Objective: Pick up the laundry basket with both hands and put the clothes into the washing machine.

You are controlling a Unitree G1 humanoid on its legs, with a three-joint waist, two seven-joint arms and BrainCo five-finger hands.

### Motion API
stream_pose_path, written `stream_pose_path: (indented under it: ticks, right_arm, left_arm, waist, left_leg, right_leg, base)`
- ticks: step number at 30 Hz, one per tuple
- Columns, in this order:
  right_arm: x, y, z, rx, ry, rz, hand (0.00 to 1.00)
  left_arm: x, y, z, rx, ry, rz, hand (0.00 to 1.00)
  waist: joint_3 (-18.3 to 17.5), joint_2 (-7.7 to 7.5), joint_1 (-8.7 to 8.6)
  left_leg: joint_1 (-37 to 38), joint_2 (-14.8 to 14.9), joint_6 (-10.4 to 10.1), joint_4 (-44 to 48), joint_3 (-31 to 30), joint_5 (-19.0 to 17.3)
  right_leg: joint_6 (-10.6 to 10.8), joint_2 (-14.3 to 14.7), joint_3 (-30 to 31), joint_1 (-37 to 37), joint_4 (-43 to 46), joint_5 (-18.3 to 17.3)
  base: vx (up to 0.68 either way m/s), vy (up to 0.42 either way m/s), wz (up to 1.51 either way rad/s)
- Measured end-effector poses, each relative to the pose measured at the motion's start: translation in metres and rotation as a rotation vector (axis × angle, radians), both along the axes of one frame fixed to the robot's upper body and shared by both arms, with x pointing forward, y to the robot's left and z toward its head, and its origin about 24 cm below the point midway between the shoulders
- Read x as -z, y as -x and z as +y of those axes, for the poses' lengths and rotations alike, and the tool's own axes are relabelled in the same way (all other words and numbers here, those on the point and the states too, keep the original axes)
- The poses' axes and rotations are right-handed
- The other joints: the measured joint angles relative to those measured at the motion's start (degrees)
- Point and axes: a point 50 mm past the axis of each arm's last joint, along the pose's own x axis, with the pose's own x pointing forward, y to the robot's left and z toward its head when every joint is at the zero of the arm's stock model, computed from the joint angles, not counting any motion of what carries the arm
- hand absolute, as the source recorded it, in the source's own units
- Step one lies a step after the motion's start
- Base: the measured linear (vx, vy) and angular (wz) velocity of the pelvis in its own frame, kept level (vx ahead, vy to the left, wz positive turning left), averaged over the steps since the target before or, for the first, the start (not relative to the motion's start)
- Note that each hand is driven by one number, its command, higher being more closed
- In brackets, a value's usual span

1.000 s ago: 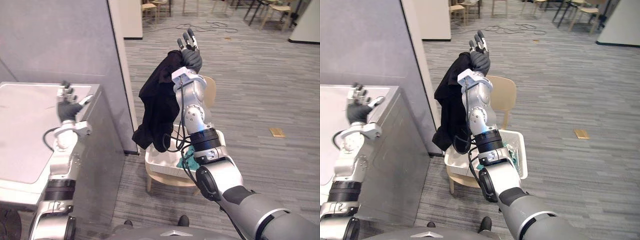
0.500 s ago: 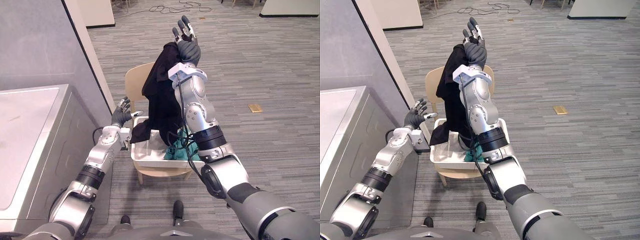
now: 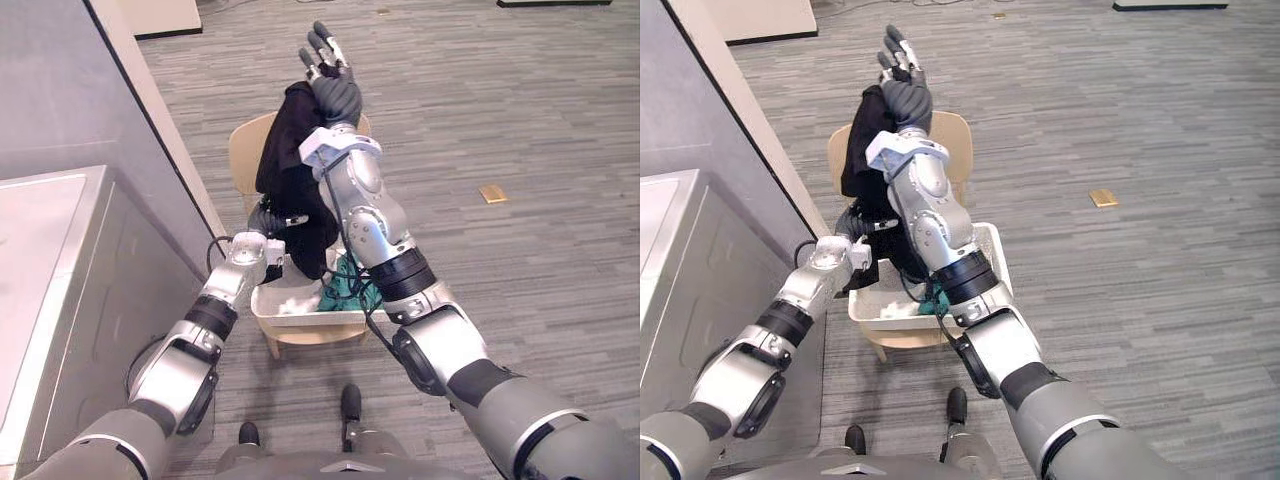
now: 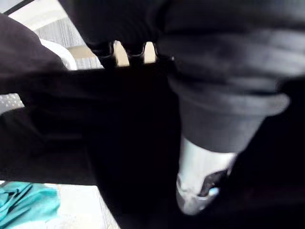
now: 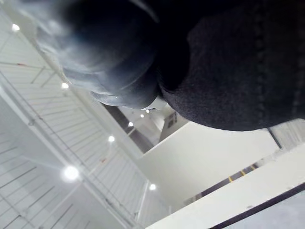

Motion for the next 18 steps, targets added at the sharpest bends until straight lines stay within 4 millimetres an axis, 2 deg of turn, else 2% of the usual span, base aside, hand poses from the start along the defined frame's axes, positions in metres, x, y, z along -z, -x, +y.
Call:
stream_pose_path:
  ticks: [4,5,9,18]
  right_arm:
    - [0.002,0.004,0.01,-0.033,0.017,-0.002,1.0]
    - [0.002,0.004,0.011,-0.04,0.011,0.001,1.0]
    - [0.005,0.008,0.019,-0.072,0.038,-0.009,1.0]
    - [0.005,0.016,0.023,-0.107,0.012,-0.03,1.0]
  left_arm:
    - [-0.003,0.0,-0.01,0.016,0.019,-0.002,0.0]
    - [-0.004,-0.001,-0.014,0.023,0.024,0.001,1.0]
    - [-0.007,-0.002,-0.019,0.032,0.052,0.0,1.0]
    - [-0.032,-0.004,-0.035,0.053,0.129,-0.089,1.0]
  waist:
    - [0.3,-0.44,-0.67]
    - [0.3,-0.45,-0.73]
    - [0.3,-0.48,-1.23]
    - [1.0,-1.52,-1.57]
  left_leg:
    - [0.1,0.1,0.0,0.0,0.9,0.0]
    - [0.0,0.2,-0.1,0.0,1.3,0.0]
    - [0.3,0.2,-0.2,0.0,2.4,-0.1]
    - [0.7,0.2,-0.2,0.0,2.4,-0.1]
  right_leg:
    - [0.0,0.4,1.0,-0.6,0.0,0.1]
    - [-0.1,0.4,1.3,-0.8,0.0,0.2]
    - [-0.2,0.7,2.2,-1.2,0.0,0.3]
    - [-0.2,0.7,2.3,-0.9,0.0,0.4]
  base:
    - [-0.01,0.015,-0.15]
    - [-0.01,0.02,-0.11]
    - [0.0,0.026,-0.14]
    - [0.0,0.039,0.0]
